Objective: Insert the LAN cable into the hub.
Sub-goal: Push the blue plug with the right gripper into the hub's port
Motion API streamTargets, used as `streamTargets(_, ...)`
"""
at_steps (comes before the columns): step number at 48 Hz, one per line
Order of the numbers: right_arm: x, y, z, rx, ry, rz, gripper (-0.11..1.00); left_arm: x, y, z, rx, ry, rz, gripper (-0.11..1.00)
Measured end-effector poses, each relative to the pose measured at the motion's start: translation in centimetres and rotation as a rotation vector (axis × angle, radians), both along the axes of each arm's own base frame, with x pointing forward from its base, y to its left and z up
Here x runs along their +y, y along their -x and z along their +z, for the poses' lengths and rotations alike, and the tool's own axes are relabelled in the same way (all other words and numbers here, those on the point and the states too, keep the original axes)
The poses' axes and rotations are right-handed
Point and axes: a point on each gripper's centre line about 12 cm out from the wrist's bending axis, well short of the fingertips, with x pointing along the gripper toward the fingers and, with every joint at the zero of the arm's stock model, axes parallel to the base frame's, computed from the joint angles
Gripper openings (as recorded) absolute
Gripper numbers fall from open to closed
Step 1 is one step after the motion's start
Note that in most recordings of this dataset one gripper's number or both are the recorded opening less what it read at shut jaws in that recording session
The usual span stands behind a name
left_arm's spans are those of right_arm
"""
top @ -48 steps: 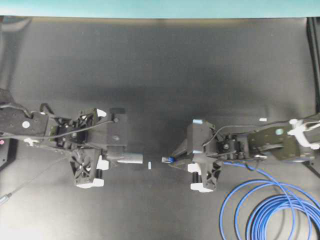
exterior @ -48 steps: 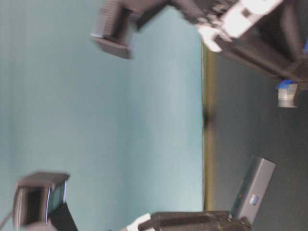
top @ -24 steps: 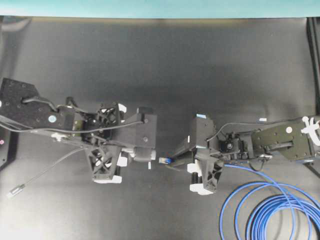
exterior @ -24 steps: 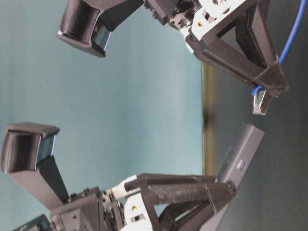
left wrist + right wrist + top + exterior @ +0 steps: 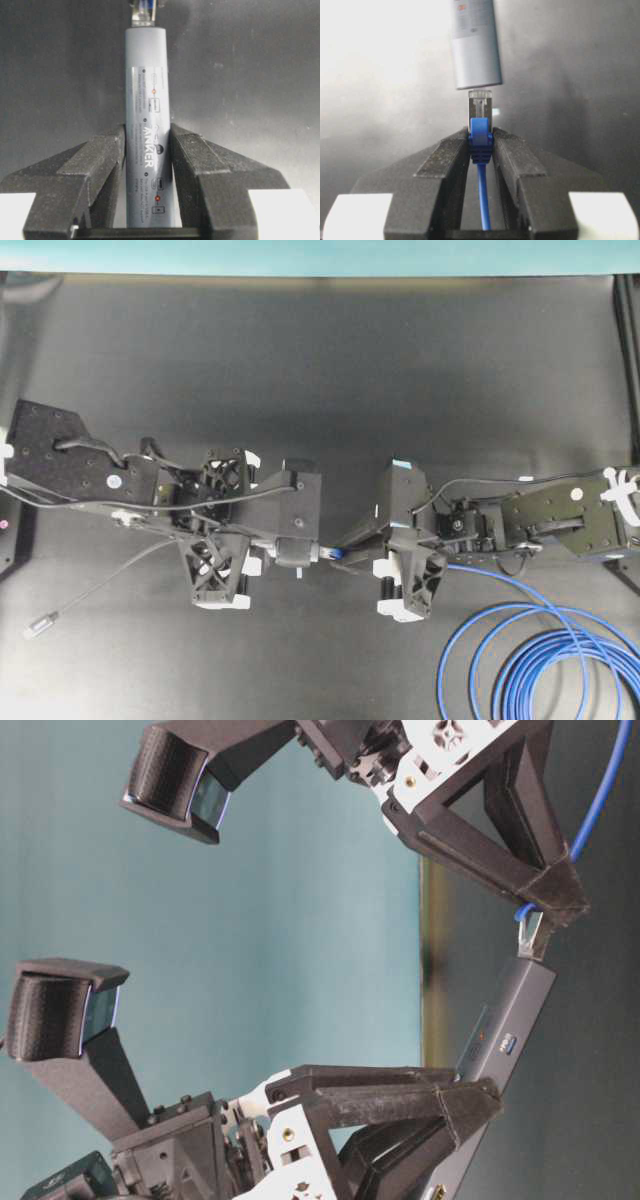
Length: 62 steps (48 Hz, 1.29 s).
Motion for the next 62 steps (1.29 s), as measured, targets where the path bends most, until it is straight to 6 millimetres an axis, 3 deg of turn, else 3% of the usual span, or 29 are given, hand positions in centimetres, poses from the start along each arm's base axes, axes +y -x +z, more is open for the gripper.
streamTargets(55, 0.3, -0.7, -0.5, -0.017, 0.000, 0.003, 0.13, -0.1, -0.9, -0.6, -0.009, -0.027, -0.039, 0.28)
streamTargets(62, 0.3, -0.8, -0.5, -0.029, 0.000, 0.002, 0.13, 0.0, -1.4, -0.3, -0.070, -0.023, -0.037, 0.28)
